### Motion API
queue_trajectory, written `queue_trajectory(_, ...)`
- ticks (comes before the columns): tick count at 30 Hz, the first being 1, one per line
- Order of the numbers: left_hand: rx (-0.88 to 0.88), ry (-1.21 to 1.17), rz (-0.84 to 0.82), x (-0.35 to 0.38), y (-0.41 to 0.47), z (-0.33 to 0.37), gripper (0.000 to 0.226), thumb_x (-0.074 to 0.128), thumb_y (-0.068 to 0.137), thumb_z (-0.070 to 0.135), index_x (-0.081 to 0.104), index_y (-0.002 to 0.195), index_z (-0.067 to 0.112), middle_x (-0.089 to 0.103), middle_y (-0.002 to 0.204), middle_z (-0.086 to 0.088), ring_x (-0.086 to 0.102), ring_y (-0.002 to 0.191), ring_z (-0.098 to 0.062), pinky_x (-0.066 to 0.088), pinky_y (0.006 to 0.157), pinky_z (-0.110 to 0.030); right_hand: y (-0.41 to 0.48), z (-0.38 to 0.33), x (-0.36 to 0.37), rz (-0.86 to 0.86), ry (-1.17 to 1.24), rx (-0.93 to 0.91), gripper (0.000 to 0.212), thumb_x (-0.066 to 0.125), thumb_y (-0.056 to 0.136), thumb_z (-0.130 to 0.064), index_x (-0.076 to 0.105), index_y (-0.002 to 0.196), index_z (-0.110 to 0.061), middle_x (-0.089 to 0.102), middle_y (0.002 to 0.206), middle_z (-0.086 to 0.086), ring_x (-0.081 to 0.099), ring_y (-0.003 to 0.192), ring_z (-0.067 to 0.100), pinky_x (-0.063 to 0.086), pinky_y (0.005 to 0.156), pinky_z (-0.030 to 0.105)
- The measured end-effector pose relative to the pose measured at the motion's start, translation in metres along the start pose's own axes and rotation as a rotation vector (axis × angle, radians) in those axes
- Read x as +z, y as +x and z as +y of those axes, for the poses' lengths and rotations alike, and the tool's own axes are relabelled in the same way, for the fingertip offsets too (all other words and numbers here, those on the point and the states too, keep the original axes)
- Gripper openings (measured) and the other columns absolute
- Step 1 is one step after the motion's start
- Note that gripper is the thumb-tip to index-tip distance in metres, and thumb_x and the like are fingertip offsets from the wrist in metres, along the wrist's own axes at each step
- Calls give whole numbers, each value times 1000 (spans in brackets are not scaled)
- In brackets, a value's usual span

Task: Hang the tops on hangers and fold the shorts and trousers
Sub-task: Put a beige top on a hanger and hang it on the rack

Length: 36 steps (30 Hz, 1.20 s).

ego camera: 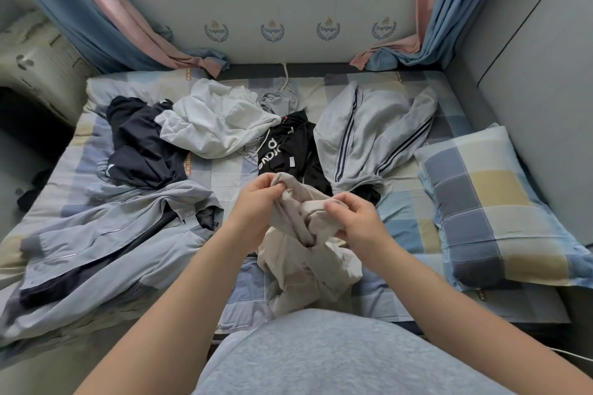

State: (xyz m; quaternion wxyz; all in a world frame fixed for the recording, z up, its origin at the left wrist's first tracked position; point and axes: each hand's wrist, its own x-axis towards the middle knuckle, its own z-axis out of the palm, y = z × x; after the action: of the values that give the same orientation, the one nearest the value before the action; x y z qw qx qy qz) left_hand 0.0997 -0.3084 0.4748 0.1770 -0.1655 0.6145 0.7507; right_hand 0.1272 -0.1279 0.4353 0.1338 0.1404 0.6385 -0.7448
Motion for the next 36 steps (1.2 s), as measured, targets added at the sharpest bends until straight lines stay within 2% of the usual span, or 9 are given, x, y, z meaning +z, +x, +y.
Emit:
queue_trajectory(4,-174,-279,208,-22,17,-12,22,37,107,7,58,102,10,64,94,-11,62,78,-22,51,72,-38,9,1,-28,282,327,213,24,49,97,1,48,78,-14,51,74,8,54,67,20,49,57,33)
queue_trajectory(8,-415,-447,143,-41,22,-27,27,36,108,15,60,104,4,75,82,-17,74,67,-28,62,59,-41,17,8,-61,329,529,471,24,28,96,1,51,97,-7,57,93,19,57,77,30,58,58,40)
queue_trajectory(11,-517,-152,-13,-49,20,-45,29,53,103,29,66,101,3,74,84,-18,73,66,-27,62,59,-41,16,21,-72,205,376,572,31,37,103,-17,63,115,-6,68,95,17,65,72,29,58,58,36)
queue_trajectory(14,-572,219,-165,-53,16,-61,42,77,87,24,62,113,-5,72,93,-18,69,68,-25,61,59,-32,11,32,-76,58,74,636,46,64,89,-54,79,90,-11,74,76,10,71,59,24,59,54,33)
queue_trajectory(19,-618,720,-64,-54,21,-95,12,69,92,9,65,94,-2,68,69,-12,62,51,-21,50,48,-28,-2,65,-80,-141,-623,867,18,80,83,-18,68,90,-6,71,64,4,66,51,15,51,48,24)
queue_trajectory(23,-495,1044,109,-61,28,-110,12,57,97,14,59,88,6,61,93,-12,69,94,-35,52,55,-32,-3,86,-79,62,-467,774,6,63,97,-11,61,100,-6,67,83,13,64,70,24,56,62,36)
queue_trajectory(27,-485,435,295,-79,32,-111,13,51,103,16,60,101,7,61,89,-10,64,84,-29,56,75,-40,6,82,-83,226,178,683,18,39,109,-15,54,111,-6,60,92,15,60,80,29,55,77,49)
queue_trajectory(30,-543,-242,270,-85,33,-99,23,37,109,25,56,118,15,66,89,-8,62,71,-22,51,68,-34,10,65,-88,256,539,579,29,29,110,-15,56,108,-5,64,93,18,62,80,28,61,59,42)
queue_trajectory(36,-473,-606,161,-83,36,-70,37,27,108,12,59,119,-3,69,115,-18,70,106,-32,59,82,-50,14,39,-86,200,707,504,26,45,90,0,60,111,1,74,85,20,75,68,29,62,60,40)
